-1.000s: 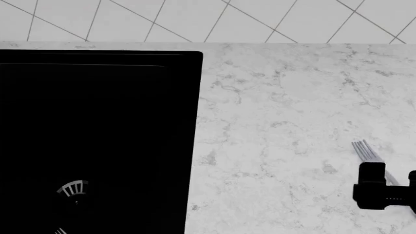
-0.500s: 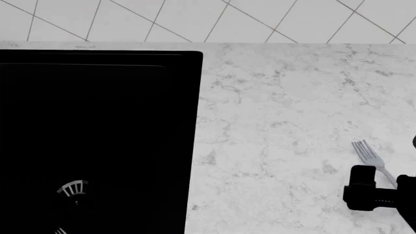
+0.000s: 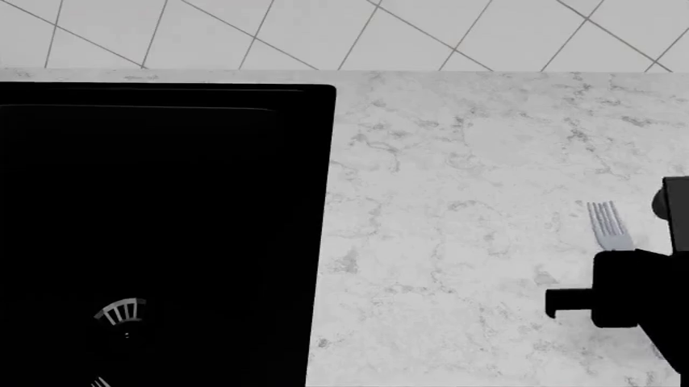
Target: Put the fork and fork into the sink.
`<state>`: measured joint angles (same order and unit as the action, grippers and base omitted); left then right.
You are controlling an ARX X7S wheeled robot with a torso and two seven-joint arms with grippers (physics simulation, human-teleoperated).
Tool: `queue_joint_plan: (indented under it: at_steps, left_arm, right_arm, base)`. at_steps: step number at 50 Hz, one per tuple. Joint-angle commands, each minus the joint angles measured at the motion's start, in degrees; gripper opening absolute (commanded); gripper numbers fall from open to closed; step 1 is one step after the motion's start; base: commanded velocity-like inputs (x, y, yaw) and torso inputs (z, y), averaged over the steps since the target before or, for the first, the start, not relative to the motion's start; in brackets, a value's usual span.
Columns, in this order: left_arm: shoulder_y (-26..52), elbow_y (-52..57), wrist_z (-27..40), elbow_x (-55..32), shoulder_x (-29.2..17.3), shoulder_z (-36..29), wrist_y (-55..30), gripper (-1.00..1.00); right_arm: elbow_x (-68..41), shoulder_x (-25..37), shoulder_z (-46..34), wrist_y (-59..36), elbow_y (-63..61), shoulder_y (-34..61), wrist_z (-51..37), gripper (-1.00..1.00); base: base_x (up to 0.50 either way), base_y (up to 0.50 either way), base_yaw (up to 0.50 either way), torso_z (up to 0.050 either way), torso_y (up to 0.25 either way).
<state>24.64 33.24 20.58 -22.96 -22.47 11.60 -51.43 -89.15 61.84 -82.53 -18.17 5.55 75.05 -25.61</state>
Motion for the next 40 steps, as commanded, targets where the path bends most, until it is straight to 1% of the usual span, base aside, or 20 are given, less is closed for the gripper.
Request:
queue_joint_plan:
  at_steps: [1,9,15,17,20,23,28,30,36,40]
  left_arm:
    - [-0.11,0.61,0.0,-0.7,-0.29,0.89,-0.3,1.0]
    - [-0.51,1.6,0.09,-1.41,-0.4,1.85,-0.71,1.0]
    - [-0.42,1.57,0.19,-1.39,-0.52,1.52,-0.77,1.0]
    - [-0.16,1.27,0.27,-1.24,-0.43,1.08,-0.67,1.0]
    - [-0.1,0.83,0.22,-1.08,-0.41,0.76,-0.29,1.0]
    - [-0.06,0.65,0.22,-1.03,-0.49,0.64,-0.18,1.0]
    - [-0.29,0.33,0.16,-0.98,-0.51,0.65,0.16,1.0]
    - [-0.32,0.22,0.18,-0.99,-0.56,0.73,0.2,1.0]
    - [-0.33,0.22,0.31,-1.02,-0.61,0.62,0.17,1.0]
    - [-0.66,0.36,0.29,-1.16,-0.56,0.63,0.22,1.0]
  right_arm:
    - [0.98,-2.04,1.69,-6.17,-8.65,7.9,-1.18,-1.0]
    - [-0.44,-4.05,3.98,-10.15,-12.59,14.57,-2.33,-1.0]
    - [-0.84,-7.44,5.11,-10.43,-11.07,16.81,-1.17,-1.0]
    - [-0.89,-10.8,5.62,-9.72,-8.27,17.34,0.49,-1.0]
    - [-0.43,-13.57,5.79,-8.88,-5.79,17.33,1.72,-1.0]
    - [0.29,-18.32,6.12,-6.85,-1.99,16.73,4.68,-1.0]
    - [0.73,-24.09,6.48,-4.6,2.79,15.76,7.91,-1.0]
    - [1.66,-27.9,5.75,-4.08,5.91,15.1,10.12,-1.0]
    - [2.61,-34.85,5.18,-2.7,11.8,14.1,14.4,-1.0]
    - [3.12,-41.07,4.86,-1.2,19.06,12.64,18.02,-1.0]
  base:
    - [0.0,0.0,0.0,0.0,0.0]
    - [0.0,0.0,0.0,0.0,0.0]
    - [0.0,0.0,0.0,0.0,0.0]
    - [0.0,0.0,0.0,0.0,0.0]
    - [0.0,0.0,0.0,0.0,0.0]
    - [0.0,0.0,0.0,0.0,0.0]
    - [0.0,0.0,0.0,0.0,0.0]
    - [0.0,0.0,0.0,0.0,0.0]
    - [0.0,0.0,0.0,0.0,0.0]
    - [0.0,0.0,0.0,0.0,0.0]
